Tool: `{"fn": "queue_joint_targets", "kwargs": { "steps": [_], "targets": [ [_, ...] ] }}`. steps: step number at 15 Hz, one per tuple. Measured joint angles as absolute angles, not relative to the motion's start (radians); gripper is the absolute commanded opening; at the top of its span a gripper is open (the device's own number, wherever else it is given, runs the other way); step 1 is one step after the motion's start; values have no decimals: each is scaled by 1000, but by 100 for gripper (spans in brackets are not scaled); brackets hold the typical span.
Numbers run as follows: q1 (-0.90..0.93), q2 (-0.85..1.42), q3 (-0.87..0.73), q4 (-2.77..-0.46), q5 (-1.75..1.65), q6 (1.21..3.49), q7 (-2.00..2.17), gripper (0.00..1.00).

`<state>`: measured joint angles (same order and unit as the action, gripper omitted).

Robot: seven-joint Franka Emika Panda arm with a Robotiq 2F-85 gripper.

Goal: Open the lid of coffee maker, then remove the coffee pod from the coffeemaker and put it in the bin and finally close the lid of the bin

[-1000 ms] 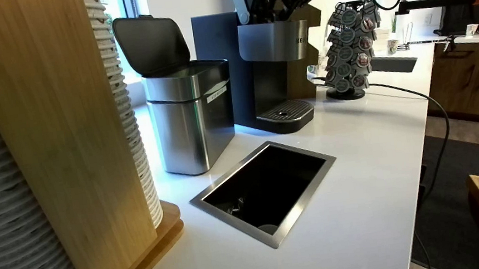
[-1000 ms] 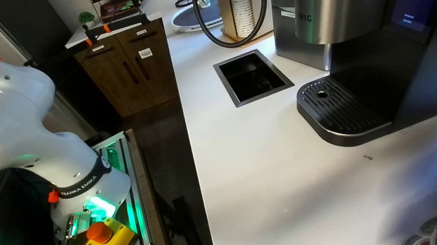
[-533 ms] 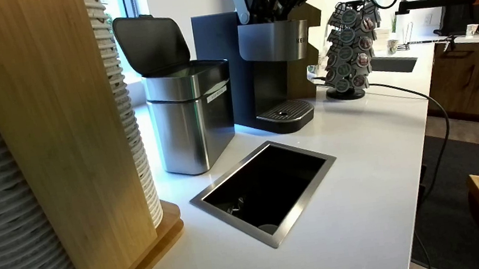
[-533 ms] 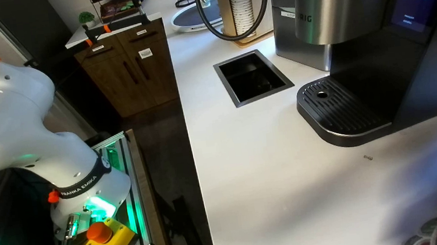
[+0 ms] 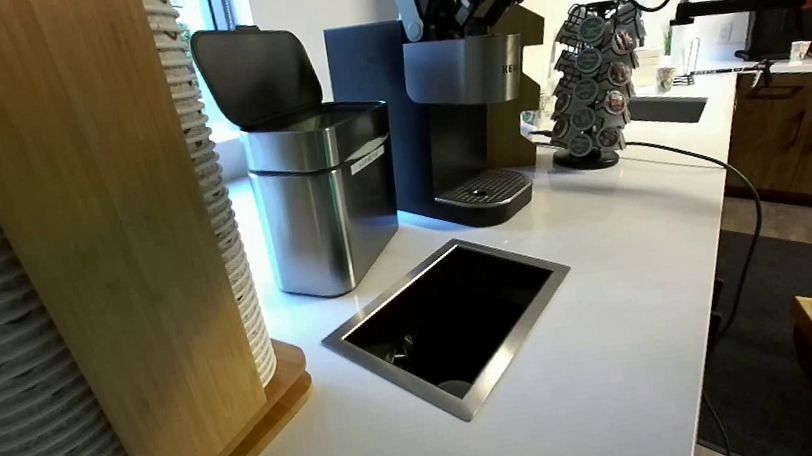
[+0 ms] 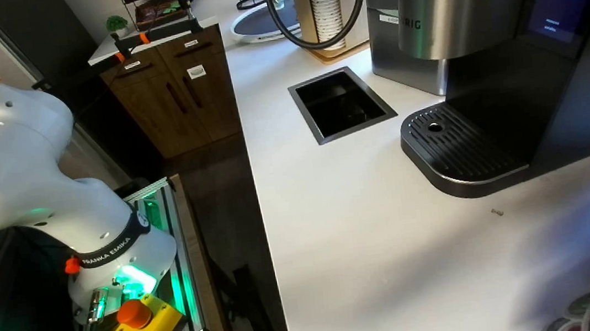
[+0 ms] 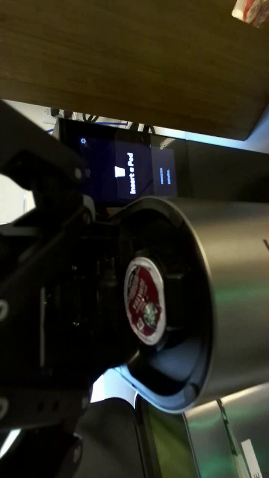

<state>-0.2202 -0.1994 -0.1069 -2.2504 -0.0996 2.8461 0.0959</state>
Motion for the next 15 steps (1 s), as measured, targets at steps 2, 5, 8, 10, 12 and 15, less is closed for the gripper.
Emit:
{"fn": "queue_joint_targets", "kwargs": {
  "steps": [2,5,8,10,12,15],
  "targets": [
    [-220,-202,-109,-2250,-98,2846,89,69],
    [-217,-204,-112,-2251,-97,2846,75,65],
    [-212,-204,-114,-2252,-94,2846,60,56],
    [-208,-203,-116,-2253,-94,2846,53,60],
    [-203,-203,-118,-2253,-92,2845,49,66],
    [-197,-203,-121,-2254,-89,2843,41,72]
  ]
}}
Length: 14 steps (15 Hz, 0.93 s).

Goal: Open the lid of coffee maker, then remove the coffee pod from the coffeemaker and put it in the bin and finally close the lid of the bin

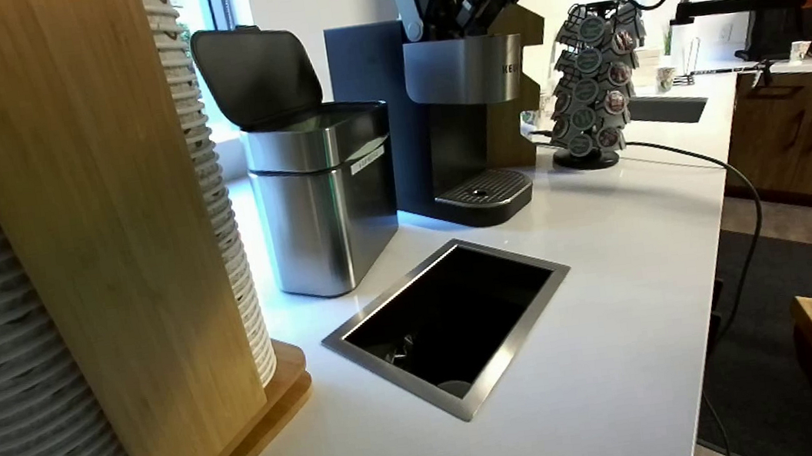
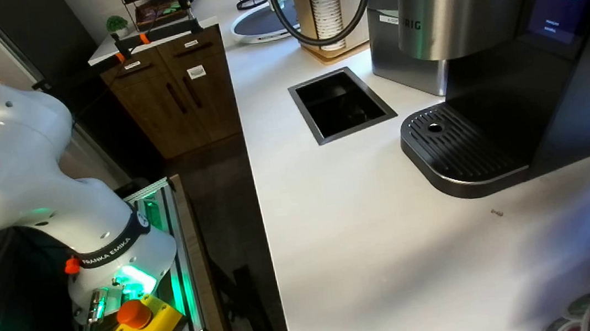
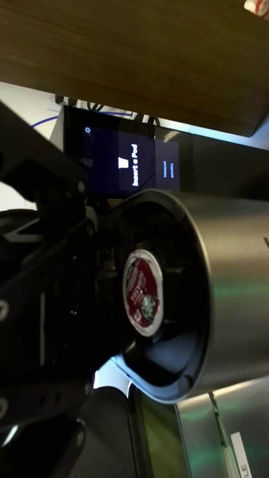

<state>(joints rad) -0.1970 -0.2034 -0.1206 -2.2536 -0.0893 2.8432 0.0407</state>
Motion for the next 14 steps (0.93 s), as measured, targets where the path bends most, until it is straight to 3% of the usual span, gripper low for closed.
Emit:
{"fn": "queue_joint_targets", "kwargs": {
  "steps": [1,2,7,14],
  "targets": [
    [-195,-203,-122,-2254,-89,2843,37,74],
    [-195,-203,-123,-2254,-88,2842,35,87],
    [-194,-203,-128,-2258,-88,2839,18,98],
    [-182,-203,-133,-2260,-77,2823,4,85]
  ]
}}
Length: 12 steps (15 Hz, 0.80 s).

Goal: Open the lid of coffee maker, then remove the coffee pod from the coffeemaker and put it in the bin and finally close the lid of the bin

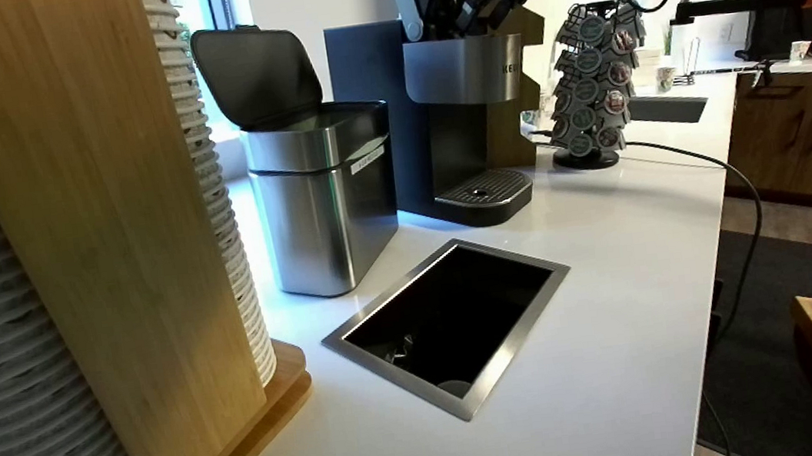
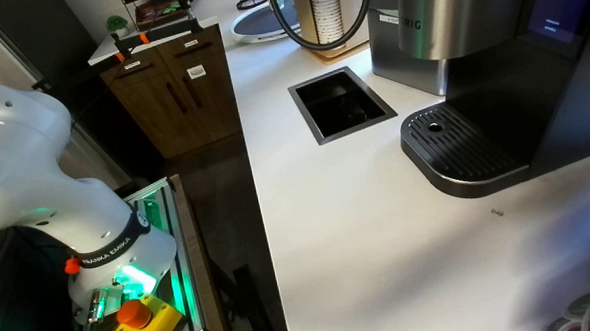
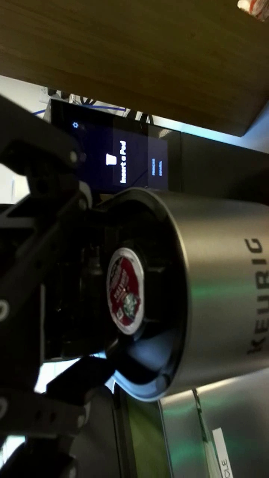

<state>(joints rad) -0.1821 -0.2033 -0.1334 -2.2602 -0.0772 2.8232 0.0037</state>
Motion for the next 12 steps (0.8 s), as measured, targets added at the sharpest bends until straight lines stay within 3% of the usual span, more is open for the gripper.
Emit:
{"fn": "queue_joint_targets", "kwargs": {
  "steps": [6,12],
  "targets": [
    [-178,-203,-139,-2261,-74,2819,-5,82],
    [-178,-203,-142,-2262,-73,2819,-8,72]
  ]
}}
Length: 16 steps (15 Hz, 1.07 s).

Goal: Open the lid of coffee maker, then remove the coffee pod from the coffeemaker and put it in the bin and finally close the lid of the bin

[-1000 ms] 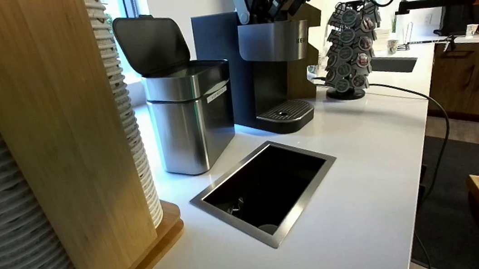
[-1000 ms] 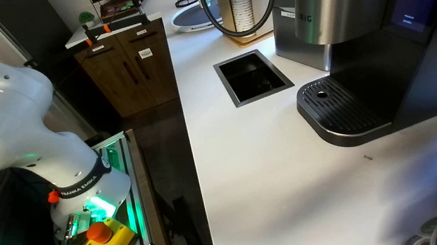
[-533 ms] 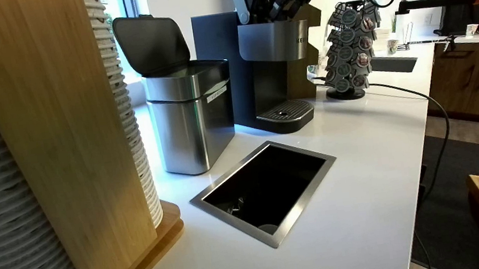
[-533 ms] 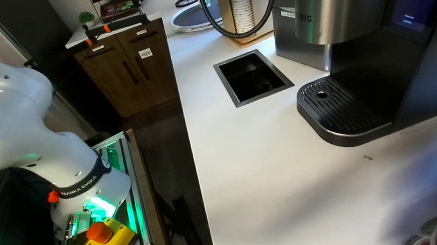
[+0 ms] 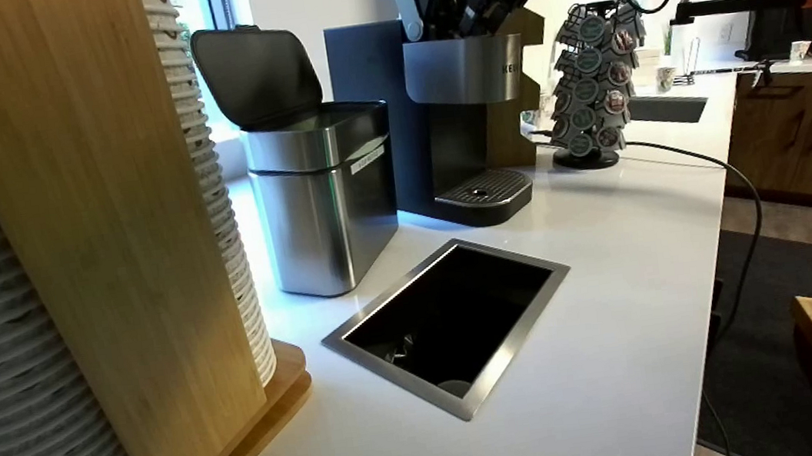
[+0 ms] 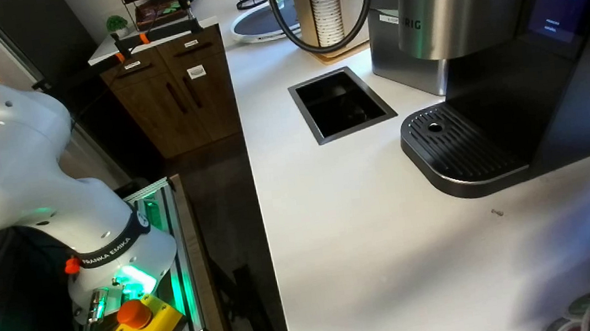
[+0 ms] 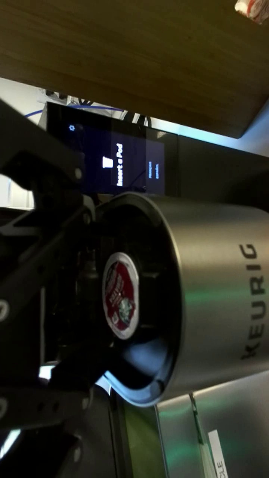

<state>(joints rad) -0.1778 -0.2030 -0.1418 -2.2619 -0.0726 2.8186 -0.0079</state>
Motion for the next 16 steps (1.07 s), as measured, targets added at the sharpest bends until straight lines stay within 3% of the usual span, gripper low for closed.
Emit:
{"fn": "queue_joint_targets", "kwargs": {
  "steps": [5,6,7,9,10,13,16],
  "targets": [
    [-177,-202,-142,-2265,-67,2818,-9,68],
    [-177,-202,-142,-2265,-66,2818,-9,64],
    [-177,-202,-142,-2265,-65,2818,-9,47],
    [-176,-202,-142,-2265,-62,2817,-10,37],
    [-176,-203,-143,-2265,-62,2817,-11,42],
    [-176,-204,-143,-2265,-59,2815,-15,28],
    [-175,-204,-144,-2265,-55,2815,-20,28]
  ]
}}
